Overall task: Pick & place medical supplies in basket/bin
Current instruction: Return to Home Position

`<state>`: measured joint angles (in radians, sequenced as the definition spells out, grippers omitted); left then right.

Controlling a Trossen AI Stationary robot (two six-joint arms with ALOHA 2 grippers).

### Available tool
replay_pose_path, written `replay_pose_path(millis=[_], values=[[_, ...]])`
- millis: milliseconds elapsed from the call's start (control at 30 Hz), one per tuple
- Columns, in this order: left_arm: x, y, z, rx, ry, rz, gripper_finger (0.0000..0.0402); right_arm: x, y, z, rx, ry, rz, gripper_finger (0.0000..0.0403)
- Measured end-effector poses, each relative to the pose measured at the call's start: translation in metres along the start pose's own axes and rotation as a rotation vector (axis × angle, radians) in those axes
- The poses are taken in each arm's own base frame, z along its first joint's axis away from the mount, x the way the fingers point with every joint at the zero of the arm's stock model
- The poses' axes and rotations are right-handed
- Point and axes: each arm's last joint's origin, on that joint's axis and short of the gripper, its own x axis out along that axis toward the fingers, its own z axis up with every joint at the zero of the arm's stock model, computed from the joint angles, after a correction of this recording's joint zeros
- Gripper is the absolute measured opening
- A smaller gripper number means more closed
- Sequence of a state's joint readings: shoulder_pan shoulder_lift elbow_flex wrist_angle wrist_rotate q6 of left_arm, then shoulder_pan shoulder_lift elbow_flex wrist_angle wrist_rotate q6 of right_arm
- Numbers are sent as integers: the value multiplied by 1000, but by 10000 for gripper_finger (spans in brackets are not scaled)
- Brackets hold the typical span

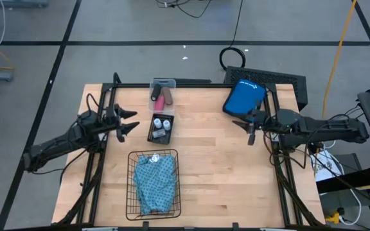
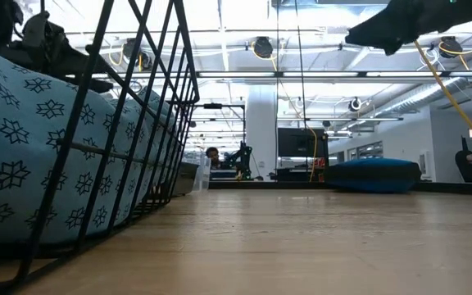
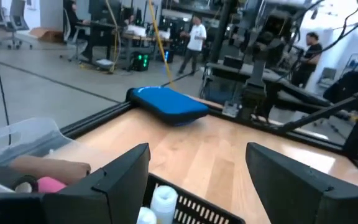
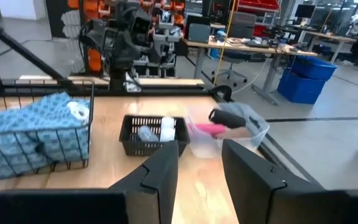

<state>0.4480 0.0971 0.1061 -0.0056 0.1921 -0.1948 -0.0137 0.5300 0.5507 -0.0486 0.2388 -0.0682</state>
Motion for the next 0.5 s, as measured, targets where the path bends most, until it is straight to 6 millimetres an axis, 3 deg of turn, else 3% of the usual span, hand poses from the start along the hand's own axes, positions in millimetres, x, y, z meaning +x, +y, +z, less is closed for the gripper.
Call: replay_pose_path(millis=[200,500], values=[[4,4,-17,-32,-62,-14,273,0,2,-26,33,32,8,114],[4,0,-13,-29,-84,-61,274,-3,2,-59,81,-82,-11,114]])
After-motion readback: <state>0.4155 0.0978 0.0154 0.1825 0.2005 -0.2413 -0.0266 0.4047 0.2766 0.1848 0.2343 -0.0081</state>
